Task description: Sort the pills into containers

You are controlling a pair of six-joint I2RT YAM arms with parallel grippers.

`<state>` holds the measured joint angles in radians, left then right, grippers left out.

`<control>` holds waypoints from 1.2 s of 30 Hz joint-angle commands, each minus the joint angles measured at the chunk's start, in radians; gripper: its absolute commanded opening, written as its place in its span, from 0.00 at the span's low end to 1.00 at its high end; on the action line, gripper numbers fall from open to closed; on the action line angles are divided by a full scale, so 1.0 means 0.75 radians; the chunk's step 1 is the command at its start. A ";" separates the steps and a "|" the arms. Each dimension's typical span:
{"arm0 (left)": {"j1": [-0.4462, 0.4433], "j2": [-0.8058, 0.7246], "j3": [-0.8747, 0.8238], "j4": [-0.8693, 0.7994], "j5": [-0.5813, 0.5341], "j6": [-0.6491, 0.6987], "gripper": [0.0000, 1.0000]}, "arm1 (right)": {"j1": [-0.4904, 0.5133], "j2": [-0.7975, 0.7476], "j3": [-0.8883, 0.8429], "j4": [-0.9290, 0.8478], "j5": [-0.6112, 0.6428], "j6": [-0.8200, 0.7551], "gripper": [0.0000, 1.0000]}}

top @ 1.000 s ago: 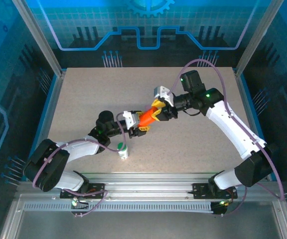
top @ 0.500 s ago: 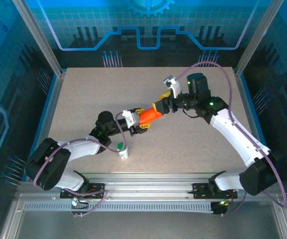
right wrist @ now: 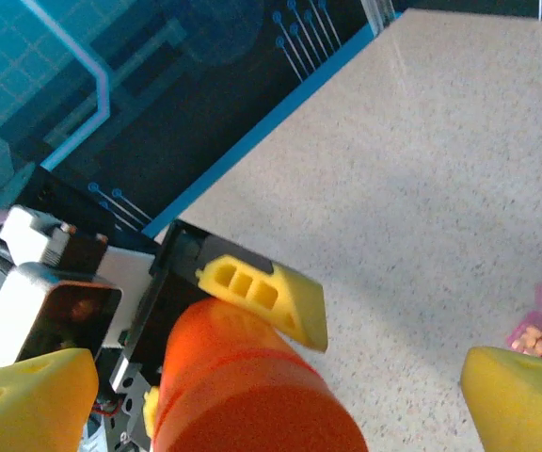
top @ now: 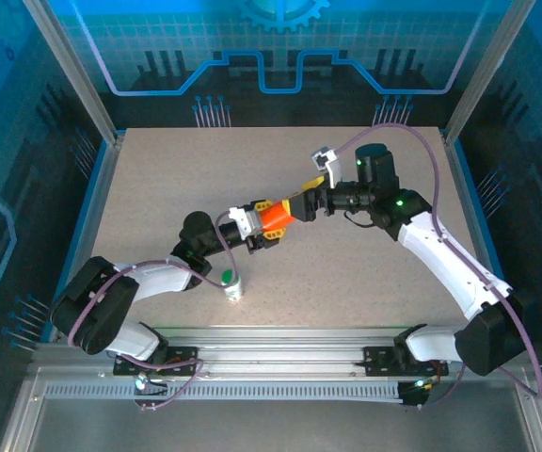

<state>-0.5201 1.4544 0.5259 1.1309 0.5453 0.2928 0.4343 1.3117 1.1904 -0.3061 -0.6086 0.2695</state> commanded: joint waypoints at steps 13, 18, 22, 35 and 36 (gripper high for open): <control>-0.007 0.004 0.015 0.101 -0.024 -0.012 0.00 | 0.026 0.085 0.054 -0.127 -0.044 0.092 0.74; -0.007 0.018 0.015 0.099 -0.041 -0.001 0.00 | 0.042 0.092 0.071 -0.141 -0.075 0.117 0.61; -0.006 0.027 0.023 0.098 -0.045 0.004 0.00 | 0.056 0.122 0.105 -0.188 -0.123 0.127 0.55; -0.009 0.032 0.035 0.024 -0.097 0.054 0.36 | 0.043 0.085 0.131 -0.210 -0.067 0.139 0.25; -0.008 0.031 0.035 0.026 -0.101 0.054 0.45 | 0.039 0.082 0.131 -0.205 -0.064 0.143 0.24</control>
<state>-0.5175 1.4723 0.5262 1.1336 0.4934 0.2901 0.4553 1.3956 1.2636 -0.4343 -0.6590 0.3443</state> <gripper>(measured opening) 0.536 0.507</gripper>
